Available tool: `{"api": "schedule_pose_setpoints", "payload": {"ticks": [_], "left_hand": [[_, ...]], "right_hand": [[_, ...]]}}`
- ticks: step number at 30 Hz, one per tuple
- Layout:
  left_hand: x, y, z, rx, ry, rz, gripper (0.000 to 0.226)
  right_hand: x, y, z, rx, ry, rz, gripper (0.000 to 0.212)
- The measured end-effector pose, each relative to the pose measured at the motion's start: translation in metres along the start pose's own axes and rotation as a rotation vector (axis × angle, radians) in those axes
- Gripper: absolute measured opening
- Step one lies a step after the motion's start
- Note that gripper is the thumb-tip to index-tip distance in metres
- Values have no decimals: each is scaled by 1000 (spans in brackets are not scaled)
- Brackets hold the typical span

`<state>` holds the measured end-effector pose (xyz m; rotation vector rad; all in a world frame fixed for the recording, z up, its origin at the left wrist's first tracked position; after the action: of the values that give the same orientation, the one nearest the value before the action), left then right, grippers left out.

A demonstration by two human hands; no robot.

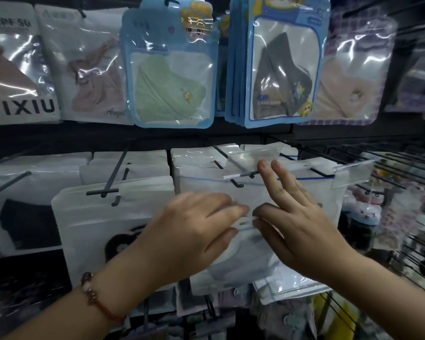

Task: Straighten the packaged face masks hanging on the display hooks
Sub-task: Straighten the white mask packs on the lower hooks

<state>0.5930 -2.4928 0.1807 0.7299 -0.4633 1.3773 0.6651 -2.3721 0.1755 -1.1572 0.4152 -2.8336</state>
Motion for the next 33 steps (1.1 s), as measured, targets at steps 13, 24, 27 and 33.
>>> {"api": "schedule_pose_setpoints", "payload": {"ticks": [13,24,27,33], "left_hand": [[-4,8,-7,-86,-38,43,49],[11,19,-4,-9,-62,68,37],[15,30,-5,-19,-48,122,37],[18,37,-3,-49,-63,220,37]], "right_hand": [[-3,-2,5,53,-42,3,40],[-1,-1,6,15,-56,6,50],[-1,-1,6,12,-53,7,52],[-3,-2,7,6,-45,5,51]]}}
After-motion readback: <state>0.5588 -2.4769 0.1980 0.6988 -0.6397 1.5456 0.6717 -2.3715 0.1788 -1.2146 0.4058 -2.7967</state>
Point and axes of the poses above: each hand's wrist, its own x-axis towards the middle knuckle, its own z-axis out of the back of the hand, y = z × x, the point moved 8 cm from there along x, towards the middle knuckle, and after that the axes turned 5 degrees about -x, right-handed, at the moved point
